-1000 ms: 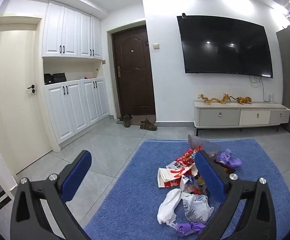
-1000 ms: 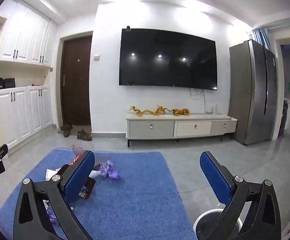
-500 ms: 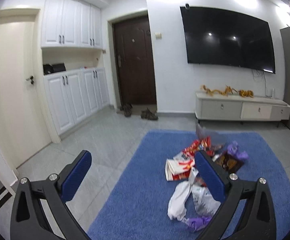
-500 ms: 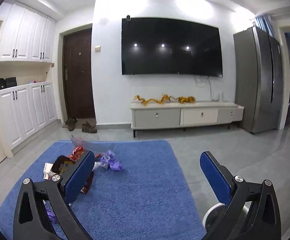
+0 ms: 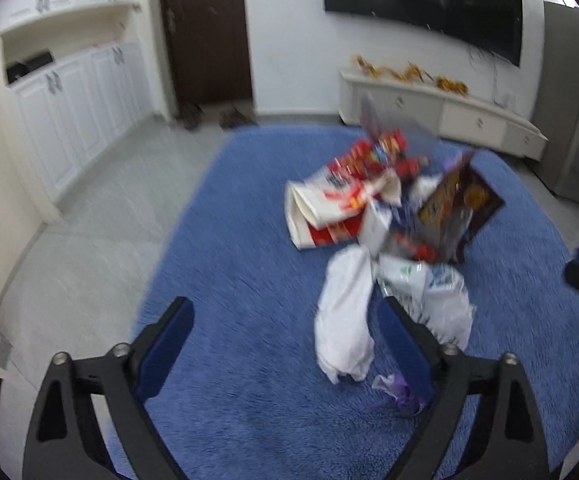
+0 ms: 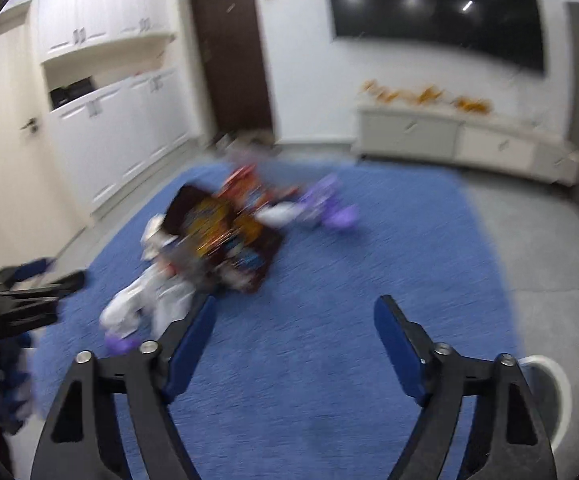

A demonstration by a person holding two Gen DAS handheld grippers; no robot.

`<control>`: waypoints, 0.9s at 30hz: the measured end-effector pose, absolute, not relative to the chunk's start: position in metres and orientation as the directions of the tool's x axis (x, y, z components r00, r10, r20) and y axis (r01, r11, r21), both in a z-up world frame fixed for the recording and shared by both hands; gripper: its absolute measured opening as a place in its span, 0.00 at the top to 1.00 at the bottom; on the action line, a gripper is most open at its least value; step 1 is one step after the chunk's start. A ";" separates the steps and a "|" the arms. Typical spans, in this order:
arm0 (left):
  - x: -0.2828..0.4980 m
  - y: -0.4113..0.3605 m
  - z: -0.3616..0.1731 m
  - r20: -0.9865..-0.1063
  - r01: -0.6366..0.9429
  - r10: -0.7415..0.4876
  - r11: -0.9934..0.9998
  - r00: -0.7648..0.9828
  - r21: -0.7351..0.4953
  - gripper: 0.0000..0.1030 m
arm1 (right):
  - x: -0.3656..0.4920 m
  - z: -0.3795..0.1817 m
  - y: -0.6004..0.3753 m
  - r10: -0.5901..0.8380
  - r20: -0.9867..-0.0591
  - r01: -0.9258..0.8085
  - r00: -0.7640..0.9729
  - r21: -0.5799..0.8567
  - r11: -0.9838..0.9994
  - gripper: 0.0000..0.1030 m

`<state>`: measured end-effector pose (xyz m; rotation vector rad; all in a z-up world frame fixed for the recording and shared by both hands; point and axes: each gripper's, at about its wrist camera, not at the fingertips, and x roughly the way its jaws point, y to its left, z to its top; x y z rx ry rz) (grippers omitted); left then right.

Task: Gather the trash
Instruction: 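Grasp a white plastic bag with the left gripper while the right gripper grasps another white bag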

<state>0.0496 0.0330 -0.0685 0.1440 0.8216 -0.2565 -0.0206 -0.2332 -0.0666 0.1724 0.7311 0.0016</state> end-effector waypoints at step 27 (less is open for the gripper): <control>0.044 0.042 -0.059 -0.707 0.255 -0.196 0.967 0.680 -0.023 0.91 | 0.035 -0.075 -0.139 0.397 -0.674 -0.272 0.623 0.290 0.918 0.76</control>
